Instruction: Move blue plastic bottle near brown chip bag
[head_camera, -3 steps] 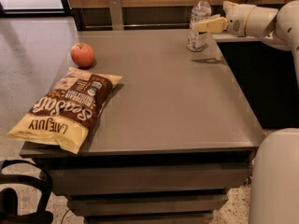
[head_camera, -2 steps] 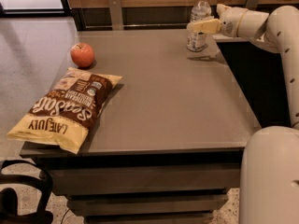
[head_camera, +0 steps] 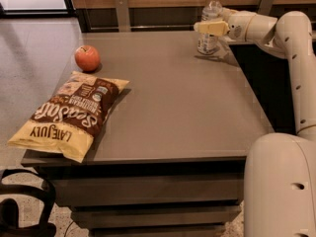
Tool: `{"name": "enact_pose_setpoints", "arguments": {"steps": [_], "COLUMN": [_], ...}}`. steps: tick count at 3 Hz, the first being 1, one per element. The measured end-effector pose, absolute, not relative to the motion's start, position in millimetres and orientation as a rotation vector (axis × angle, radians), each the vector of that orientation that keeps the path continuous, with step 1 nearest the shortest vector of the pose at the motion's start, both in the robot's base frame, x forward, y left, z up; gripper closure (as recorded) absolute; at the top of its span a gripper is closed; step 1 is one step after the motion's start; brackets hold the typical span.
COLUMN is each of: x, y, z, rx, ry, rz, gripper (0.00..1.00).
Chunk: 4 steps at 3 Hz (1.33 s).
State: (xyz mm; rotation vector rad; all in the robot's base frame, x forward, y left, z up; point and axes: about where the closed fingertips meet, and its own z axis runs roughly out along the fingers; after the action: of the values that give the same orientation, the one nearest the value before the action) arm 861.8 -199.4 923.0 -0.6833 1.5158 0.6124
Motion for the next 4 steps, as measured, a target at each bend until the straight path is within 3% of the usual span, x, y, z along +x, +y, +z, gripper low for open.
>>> {"name": "enact_pose_setpoints", "arguments": {"steps": [3,4], "x": [864.5,865.3], "y": [-188.3,-184.9], "z": [919.7,918.7], "rx": [-0.692,-0.694], "ry": [1.516,1.516], "rz": [0.626,0.630], "gripper": [0.88,1.00]}}
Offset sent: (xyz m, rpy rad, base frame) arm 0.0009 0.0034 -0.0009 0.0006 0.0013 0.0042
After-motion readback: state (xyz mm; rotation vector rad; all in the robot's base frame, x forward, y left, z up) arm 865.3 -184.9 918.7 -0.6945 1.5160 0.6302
